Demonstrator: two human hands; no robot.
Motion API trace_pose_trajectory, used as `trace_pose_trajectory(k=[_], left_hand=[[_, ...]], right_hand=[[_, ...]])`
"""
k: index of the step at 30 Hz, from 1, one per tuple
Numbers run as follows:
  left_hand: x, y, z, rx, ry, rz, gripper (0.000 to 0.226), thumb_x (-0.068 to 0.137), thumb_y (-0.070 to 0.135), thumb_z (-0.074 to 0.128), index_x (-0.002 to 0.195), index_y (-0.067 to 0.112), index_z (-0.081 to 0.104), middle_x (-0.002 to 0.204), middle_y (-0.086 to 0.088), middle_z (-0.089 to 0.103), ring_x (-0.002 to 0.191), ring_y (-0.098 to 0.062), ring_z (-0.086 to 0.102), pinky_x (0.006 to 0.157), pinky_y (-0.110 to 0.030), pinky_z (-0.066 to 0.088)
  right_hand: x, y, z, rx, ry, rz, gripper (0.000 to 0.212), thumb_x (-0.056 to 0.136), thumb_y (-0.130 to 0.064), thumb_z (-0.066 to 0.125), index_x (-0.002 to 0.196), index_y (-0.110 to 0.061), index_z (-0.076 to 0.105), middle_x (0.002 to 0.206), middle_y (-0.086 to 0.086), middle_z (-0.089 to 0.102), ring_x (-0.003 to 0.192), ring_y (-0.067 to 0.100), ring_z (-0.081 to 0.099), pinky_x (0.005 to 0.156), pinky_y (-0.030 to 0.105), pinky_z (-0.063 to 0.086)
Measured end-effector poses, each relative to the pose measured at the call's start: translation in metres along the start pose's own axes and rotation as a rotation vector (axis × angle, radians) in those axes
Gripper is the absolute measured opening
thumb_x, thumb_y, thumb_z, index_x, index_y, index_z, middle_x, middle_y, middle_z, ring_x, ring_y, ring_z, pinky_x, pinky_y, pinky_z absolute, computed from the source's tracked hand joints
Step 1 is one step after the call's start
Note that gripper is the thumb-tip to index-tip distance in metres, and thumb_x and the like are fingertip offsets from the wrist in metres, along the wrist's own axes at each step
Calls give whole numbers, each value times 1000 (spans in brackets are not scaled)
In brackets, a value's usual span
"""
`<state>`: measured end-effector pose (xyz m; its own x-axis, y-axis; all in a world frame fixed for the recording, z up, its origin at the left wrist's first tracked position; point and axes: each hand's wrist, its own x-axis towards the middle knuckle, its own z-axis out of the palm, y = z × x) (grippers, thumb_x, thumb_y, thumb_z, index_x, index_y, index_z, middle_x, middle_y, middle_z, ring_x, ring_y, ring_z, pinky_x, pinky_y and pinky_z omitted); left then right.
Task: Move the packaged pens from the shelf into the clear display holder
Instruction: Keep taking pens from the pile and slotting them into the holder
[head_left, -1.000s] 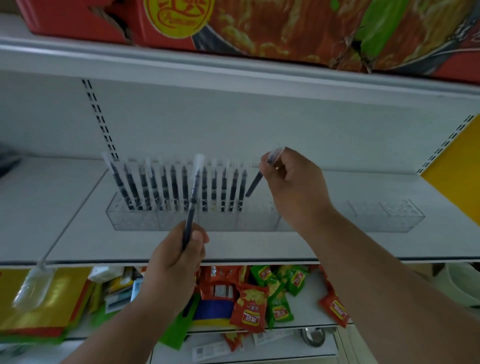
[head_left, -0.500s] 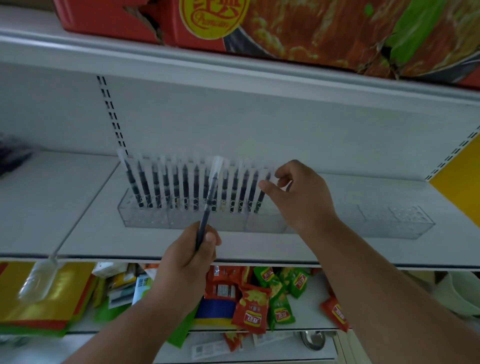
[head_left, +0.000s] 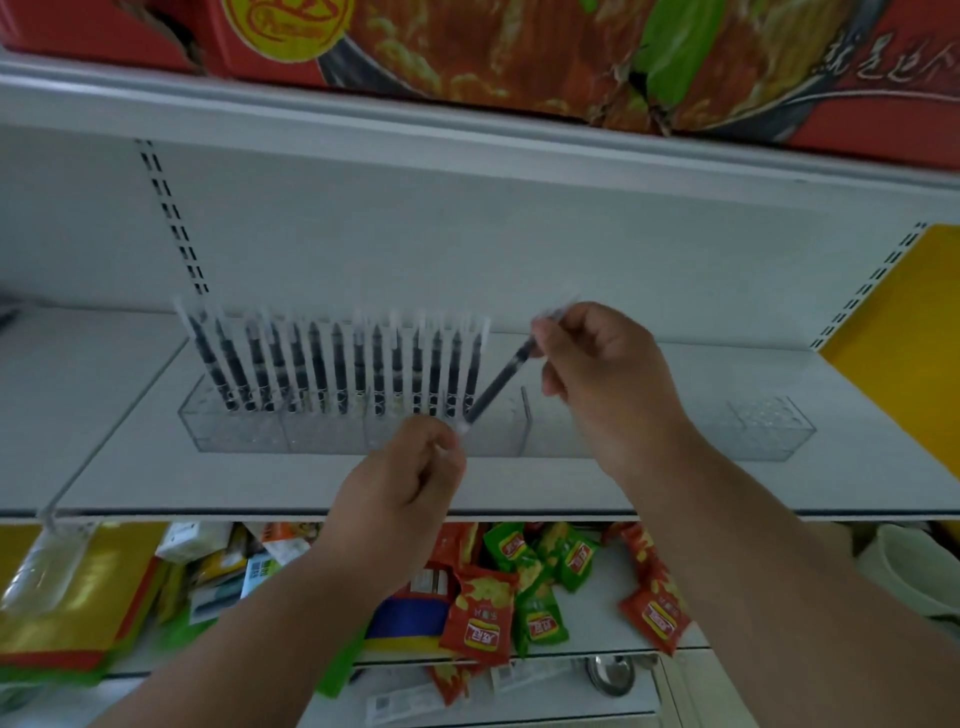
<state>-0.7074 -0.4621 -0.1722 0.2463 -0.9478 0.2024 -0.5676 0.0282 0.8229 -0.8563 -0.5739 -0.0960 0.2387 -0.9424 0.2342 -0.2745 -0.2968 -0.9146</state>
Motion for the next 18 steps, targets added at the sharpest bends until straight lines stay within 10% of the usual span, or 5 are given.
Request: trace_pose_trajectory(k=[8,18], left_hand=[[18,-22,-20,594,179,216,42,91,36,41,120,14,60,119,-3,58,113,-23,47,95,-42,44],[20,-35,-24,650,63,184,50,94,44,37,132,21,59,127,3,59,118,-23,50,100,-44,44]], right_hand=[[19,12,3,-376,99,-199,11,96,-29,56,86,-26,60,68,-14,54,61,2,52,52,7,32],[24,31,28,-515,-45,-227,8,98,-29,55,91,-26,56,75,-15,53,64,-1,49,55,16,32]])
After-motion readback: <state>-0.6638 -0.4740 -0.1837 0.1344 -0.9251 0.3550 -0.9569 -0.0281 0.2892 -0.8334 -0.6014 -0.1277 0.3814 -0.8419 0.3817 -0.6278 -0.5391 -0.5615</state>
